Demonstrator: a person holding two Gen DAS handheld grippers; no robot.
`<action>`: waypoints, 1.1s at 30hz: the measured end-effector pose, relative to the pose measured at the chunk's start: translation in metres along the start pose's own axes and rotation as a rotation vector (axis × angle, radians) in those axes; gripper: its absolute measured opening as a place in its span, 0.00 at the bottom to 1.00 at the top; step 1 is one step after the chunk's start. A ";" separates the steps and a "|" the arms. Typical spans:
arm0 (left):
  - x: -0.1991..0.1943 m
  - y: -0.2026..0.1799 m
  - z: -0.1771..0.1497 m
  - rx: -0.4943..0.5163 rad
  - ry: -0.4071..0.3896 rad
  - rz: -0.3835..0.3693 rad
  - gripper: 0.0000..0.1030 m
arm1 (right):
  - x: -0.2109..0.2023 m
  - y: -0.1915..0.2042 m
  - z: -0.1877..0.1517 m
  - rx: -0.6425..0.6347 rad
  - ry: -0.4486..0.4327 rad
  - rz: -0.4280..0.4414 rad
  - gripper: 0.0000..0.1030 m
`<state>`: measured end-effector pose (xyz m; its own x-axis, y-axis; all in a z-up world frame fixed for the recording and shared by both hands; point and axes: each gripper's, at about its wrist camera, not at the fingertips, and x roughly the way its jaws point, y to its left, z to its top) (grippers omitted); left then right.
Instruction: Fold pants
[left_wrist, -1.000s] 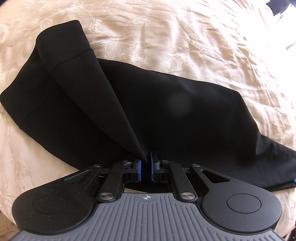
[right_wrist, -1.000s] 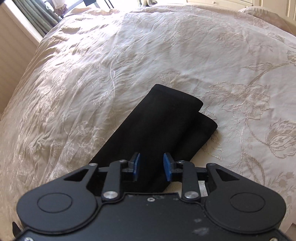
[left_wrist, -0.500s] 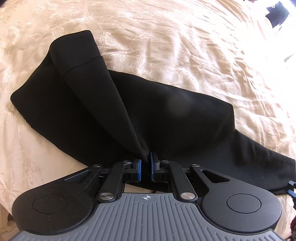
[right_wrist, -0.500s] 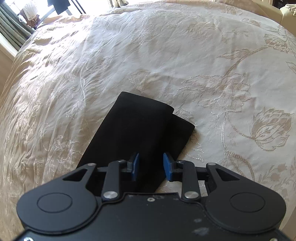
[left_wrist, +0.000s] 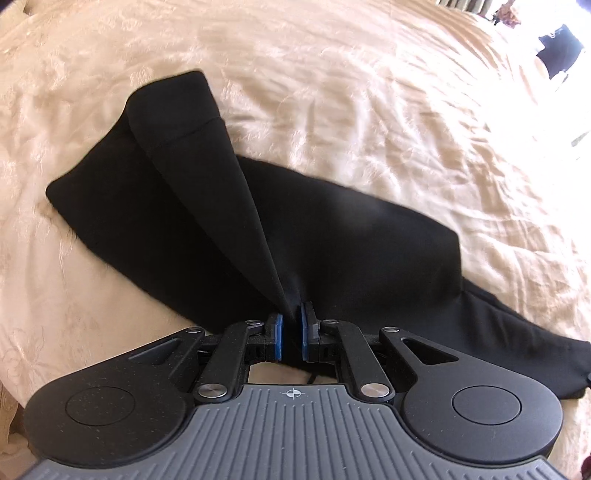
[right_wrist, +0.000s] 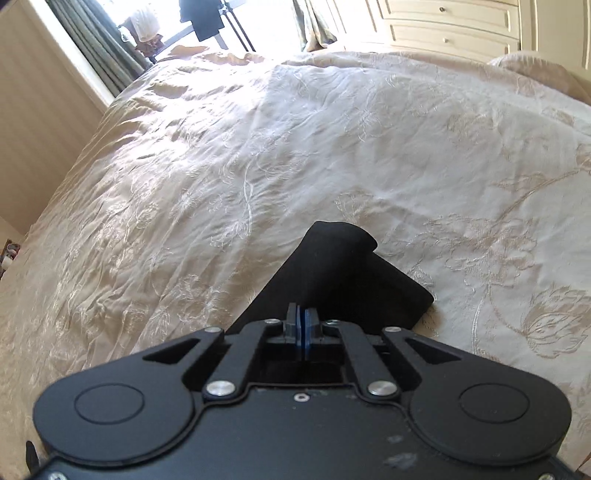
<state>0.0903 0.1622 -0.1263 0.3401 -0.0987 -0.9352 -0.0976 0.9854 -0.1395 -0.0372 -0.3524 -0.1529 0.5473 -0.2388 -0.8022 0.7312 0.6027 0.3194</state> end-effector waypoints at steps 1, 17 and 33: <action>0.007 0.001 -0.003 -0.001 0.020 0.009 0.09 | -0.001 -0.002 -0.002 -0.007 0.004 -0.016 0.03; 0.000 -0.002 -0.009 0.047 0.008 0.025 0.12 | 0.034 -0.030 -0.010 -0.021 0.152 -0.086 0.08; -0.030 0.080 0.028 0.029 -0.060 0.126 0.12 | -0.027 0.006 -0.022 -0.127 0.003 -0.062 0.21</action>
<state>0.0981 0.2481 -0.1008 0.3819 0.0334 -0.9236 -0.1161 0.9932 -0.0120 -0.0565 -0.3262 -0.1405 0.5009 -0.2762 -0.8203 0.7064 0.6781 0.2030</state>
